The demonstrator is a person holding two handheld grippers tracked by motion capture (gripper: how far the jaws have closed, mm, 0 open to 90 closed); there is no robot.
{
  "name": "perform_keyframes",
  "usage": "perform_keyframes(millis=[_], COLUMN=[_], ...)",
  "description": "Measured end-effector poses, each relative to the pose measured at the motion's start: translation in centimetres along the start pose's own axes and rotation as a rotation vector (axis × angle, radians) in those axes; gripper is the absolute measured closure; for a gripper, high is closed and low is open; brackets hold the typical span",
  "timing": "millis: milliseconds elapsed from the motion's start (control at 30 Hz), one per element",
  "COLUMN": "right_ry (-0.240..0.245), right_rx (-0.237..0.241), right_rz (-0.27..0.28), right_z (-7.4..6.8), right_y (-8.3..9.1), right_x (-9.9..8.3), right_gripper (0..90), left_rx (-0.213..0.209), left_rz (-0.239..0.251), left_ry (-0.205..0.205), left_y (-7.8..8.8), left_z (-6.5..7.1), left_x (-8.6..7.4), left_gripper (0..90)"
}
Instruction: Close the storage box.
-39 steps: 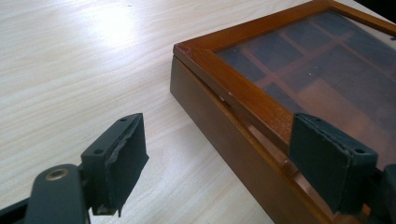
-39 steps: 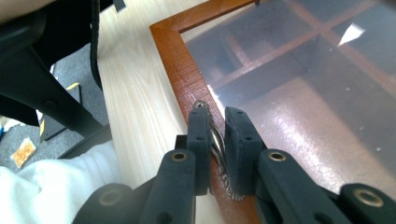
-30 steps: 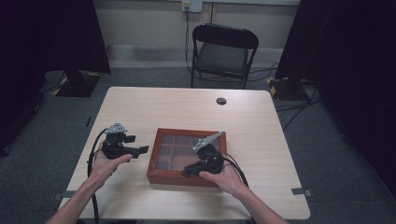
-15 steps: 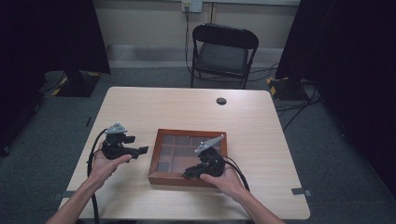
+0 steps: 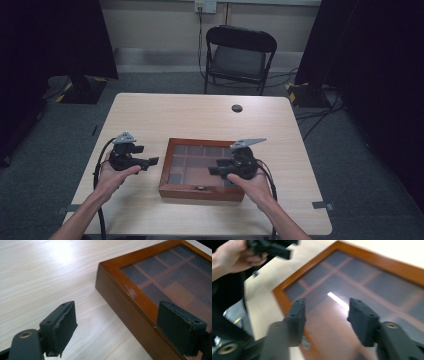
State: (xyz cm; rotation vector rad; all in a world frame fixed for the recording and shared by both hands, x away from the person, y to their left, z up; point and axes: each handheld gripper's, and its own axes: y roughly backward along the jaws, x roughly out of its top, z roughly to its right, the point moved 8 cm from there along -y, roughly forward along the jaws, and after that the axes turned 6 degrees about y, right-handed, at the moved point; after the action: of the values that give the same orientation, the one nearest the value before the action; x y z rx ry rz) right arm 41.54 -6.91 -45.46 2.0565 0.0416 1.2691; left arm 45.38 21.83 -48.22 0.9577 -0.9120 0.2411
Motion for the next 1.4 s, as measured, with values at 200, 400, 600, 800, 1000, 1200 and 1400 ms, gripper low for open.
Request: perform_keyframes(millis=[200,400,600,800,1000,1200,1400], right_ry=[-0.068,-0.135,-0.219,-0.258,-0.236,-0.166,-0.136], right_rx=[-0.133,-0.276,-0.435,-0.54,-0.622,-0.672,-0.682], right_rz=[0.045,0.028,-0.019,-0.126,-0.25,-0.159,-0.08], right_z=[3.3,6.4,9.7,12.4,14.0,14.8,14.8], right_y=[2.9,5.3,7.8,8.5,6.9,6.1,5.8], right_x=[-1.2,-3.4,-6.7,-10.6,-12.3,-12.6,-12.6], right_gripper=[23.1,14.5,14.6,17.5,13.7,0.0,0.0], left_rx=[0.036,0.054,0.082,0.164,0.258,0.271,0.255], left_rz=[-0.022,-0.045,-0.103,-0.205,-0.188,-0.14,-0.081], left_ry=[0.043,0.065,0.067,0.085,0.047,0.02,-0.006], left_y=[0.2,0.3,0.1,-0.2,-1.5,-2.6,-2.9], left_z=[-1.2,-1.8,-2.4,-4.3,-6.4,-6.0,-5.8], left_x=[-0.5,-1.0,-1.9,-4.3,-5.3,-5.9,-5.9], left_gripper=[15.8,15.8,15.9,15.8,16.3,3.1,0.0])
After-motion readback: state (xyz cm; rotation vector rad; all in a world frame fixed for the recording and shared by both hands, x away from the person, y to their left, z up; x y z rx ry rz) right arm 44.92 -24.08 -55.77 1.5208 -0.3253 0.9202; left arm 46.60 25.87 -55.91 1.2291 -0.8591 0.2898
